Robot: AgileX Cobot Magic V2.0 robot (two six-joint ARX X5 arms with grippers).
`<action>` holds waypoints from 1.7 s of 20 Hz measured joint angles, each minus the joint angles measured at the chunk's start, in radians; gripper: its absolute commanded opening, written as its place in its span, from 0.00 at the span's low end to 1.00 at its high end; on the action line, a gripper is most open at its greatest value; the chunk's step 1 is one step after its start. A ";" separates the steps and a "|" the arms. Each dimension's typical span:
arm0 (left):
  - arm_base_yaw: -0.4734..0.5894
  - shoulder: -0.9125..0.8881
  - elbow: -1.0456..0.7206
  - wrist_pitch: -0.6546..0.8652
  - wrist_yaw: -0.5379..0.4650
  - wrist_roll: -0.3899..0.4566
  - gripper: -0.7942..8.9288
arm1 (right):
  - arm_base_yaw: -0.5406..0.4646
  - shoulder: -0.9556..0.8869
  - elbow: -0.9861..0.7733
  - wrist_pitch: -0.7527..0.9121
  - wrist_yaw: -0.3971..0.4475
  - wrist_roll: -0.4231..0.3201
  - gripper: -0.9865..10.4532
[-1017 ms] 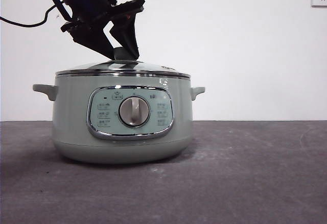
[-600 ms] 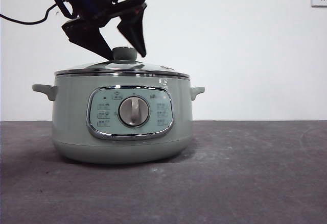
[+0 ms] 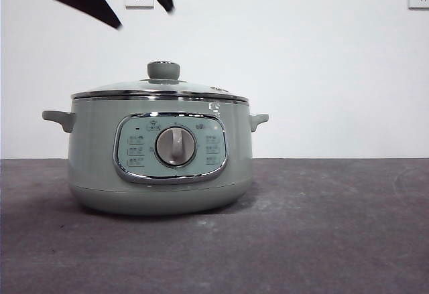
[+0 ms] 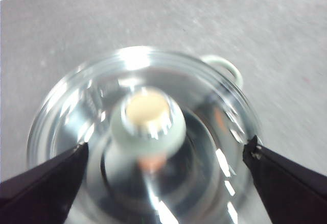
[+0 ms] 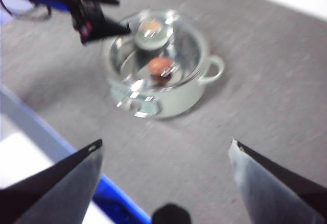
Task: Pick up the egg,open the lid,put the egg in the pot,close the lid
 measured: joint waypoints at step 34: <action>0.000 -0.407 0.000 -0.470 0.203 0.010 0.08 | 0.000 0.096 0.000 -0.002 -0.211 0.002 0.09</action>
